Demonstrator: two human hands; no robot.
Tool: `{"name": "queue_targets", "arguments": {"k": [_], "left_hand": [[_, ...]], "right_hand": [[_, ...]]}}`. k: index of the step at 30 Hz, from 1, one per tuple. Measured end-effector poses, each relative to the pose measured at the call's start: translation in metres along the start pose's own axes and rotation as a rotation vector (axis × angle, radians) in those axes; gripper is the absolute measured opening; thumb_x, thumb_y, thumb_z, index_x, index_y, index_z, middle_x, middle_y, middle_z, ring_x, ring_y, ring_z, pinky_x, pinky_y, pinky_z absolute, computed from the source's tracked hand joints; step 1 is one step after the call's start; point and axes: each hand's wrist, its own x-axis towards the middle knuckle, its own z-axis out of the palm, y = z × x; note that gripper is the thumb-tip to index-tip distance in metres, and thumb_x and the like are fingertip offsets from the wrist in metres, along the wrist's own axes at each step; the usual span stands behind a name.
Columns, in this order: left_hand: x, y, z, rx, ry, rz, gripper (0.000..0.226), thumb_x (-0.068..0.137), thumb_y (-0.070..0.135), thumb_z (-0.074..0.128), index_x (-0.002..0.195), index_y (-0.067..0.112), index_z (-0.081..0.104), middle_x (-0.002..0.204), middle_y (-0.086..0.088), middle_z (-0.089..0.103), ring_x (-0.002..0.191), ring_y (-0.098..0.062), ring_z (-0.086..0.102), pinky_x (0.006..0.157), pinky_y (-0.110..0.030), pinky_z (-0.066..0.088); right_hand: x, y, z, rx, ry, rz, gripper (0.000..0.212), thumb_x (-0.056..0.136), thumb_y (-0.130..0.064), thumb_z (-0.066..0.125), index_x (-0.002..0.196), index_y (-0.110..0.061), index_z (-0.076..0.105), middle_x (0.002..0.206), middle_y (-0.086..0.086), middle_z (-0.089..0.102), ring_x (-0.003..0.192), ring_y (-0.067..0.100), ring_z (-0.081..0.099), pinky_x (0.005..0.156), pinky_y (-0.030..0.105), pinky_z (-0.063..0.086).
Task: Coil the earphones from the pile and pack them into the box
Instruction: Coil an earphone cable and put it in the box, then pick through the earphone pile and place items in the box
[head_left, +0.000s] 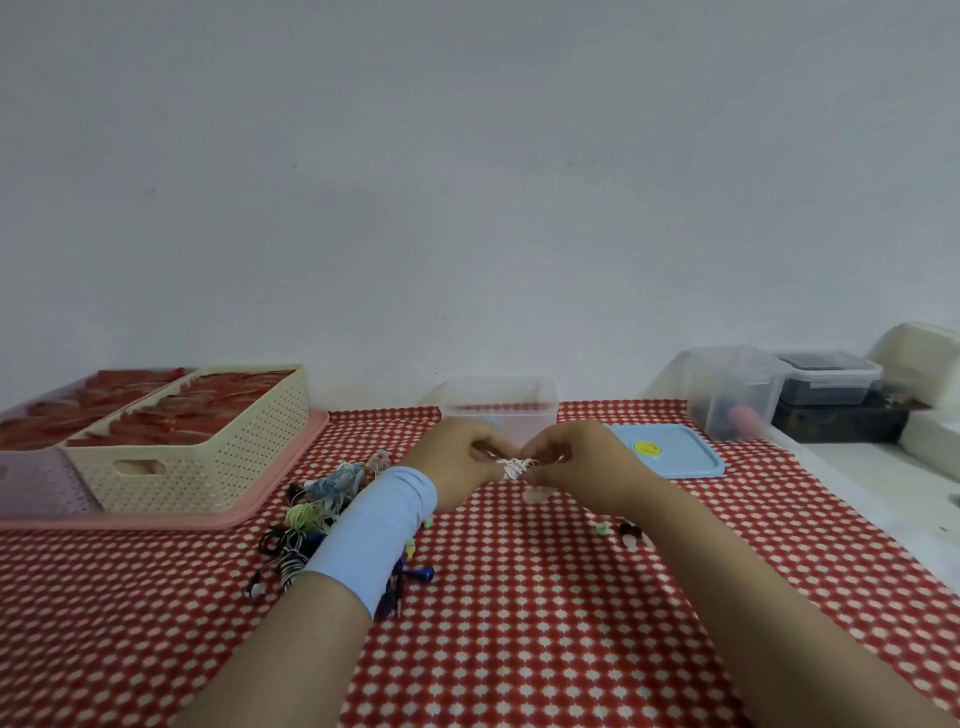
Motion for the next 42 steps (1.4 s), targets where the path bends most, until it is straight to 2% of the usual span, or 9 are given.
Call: {"name": "queue_targets", "arguments": {"k": [8, 13, 17, 21, 27, 33, 35, 38, 42], "left_hand": [[0.058, 0.001, -0.044, -0.031, 0.174, 0.028, 0.016, 0.086, 0.013, 0.07, 0.096, 0.025, 0.076, 0.097, 0.01, 0.073, 0.088, -0.002, 0.066, 0.087, -0.02, 0.05], [0.101, -0.011, -0.045, 0.043, 0.11, -0.029, 0.018, 0.091, 0.023, 0.067, 0.108, 0.026, 0.073, 0.111, 0.009, 0.07, 0.1, -0.007, 0.064, 0.095, -0.027, 0.049], [0.117, -0.029, -0.029, 0.128, -0.002, -0.079, 0.028, 0.096, 0.02, 0.059, 0.123, 0.024, 0.067, 0.129, 0.003, 0.064, 0.115, -0.015, 0.06, 0.104, -0.033, 0.046], [0.119, -0.043, -0.02, 0.196, -0.055, -0.066, 0.025, 0.096, 0.022, 0.059, 0.117, 0.028, 0.07, 0.128, 0.005, 0.065, 0.116, -0.015, 0.059, 0.1, -0.028, 0.044], [0.102, -0.051, -0.033, 0.251, 0.029, -0.046, 0.022, 0.096, 0.024, 0.058, 0.113, 0.03, 0.07, 0.13, 0.001, 0.059, 0.12, -0.017, 0.054, 0.103, -0.033, 0.042], [0.054, -0.062, -0.058, 0.273, 0.065, -0.069, 0.022, 0.096, 0.019, 0.054, 0.107, 0.027, 0.072, 0.116, 0.005, 0.065, 0.097, -0.013, 0.058, 0.085, -0.026, 0.042], [0.037, -0.07, -0.065, 0.292, 0.06, -0.104, 0.025, 0.097, 0.018, 0.05, 0.103, 0.03, 0.07, 0.115, 0.006, 0.065, 0.095, -0.013, 0.059, 0.083, -0.026, 0.043], [0.012, -0.083, -0.071, 0.253, 0.07, -0.152, 0.028, 0.098, 0.016, 0.049, 0.09, 0.036, 0.067, 0.114, 0.007, 0.067, 0.093, -0.015, 0.066, 0.087, -0.036, 0.054], [-0.01, -0.092, -0.07, 0.232, 0.021, -0.194, 0.023, 0.099, 0.019, 0.052, 0.096, 0.036, 0.067, 0.115, 0.006, 0.067, 0.097, -0.012, 0.064, 0.088, -0.032, 0.053]], "right_hand": [[0.068, -0.022, -0.029, 0.059, 0.154, -0.011, 0.01, 0.083, -0.006, 0.078, 0.089, -0.014, 0.076, 0.07, -0.001, 0.072, 0.051, -0.002, 0.062, 0.054, 0.011, 0.046], [0.121, -0.018, -0.034, -0.164, 0.183, -0.002, 0.011, 0.086, -0.012, 0.076, 0.094, -0.021, 0.076, 0.082, -0.007, 0.071, 0.074, 0.011, 0.069, 0.059, 0.016, 0.047], [0.141, 0.003, -0.019, -0.329, 0.101, 0.034, 0.016, 0.088, -0.018, 0.076, 0.104, -0.019, 0.077, 0.096, -0.004, 0.072, 0.088, 0.014, 0.068, 0.075, 0.024, 0.053], [0.144, 0.018, -0.006, -0.469, 0.029, 0.082, 0.013, 0.089, -0.03, 0.074, 0.101, -0.028, 0.078, 0.102, -0.008, 0.075, 0.095, 0.013, 0.067, 0.093, 0.035, 0.055], [0.134, -0.001, -0.012, -0.544, 0.071, 0.025, 0.025, 0.095, -0.029, 0.067, 0.119, -0.029, 0.072, 0.124, -0.01, 0.069, 0.116, 0.012, 0.061, 0.105, 0.031, 0.044], [0.106, -0.059, 0.021, -0.385, -0.047, -0.172, 0.018, 0.093, -0.019, 0.067, 0.105, -0.023, 0.079, 0.107, -0.006, 0.075, 0.085, 0.004, 0.062, 0.09, 0.027, 0.054], [0.097, -0.072, 0.038, -0.395, -0.169, -0.112, 0.016, 0.091, -0.031, 0.07, 0.1, -0.022, 0.08, 0.097, -0.003, 0.077, 0.079, 0.009, 0.068, 0.085, 0.033, 0.059], [0.084, -0.083, 0.066, -0.469, -0.342, 0.042, 0.046, 0.086, -0.059, 0.067, 0.085, -0.014, 0.077, 0.078, 0.003, 0.076, 0.067, 0.016, 0.072, 0.078, 0.036, 0.061], [0.072, -0.083, 0.092, -0.486, -0.34, 0.074, 0.049, 0.082, -0.066, 0.068, 0.066, -0.019, 0.068, 0.067, -0.001, 0.064, 0.063, 0.012, 0.059, 0.069, 0.029, 0.051]]}}
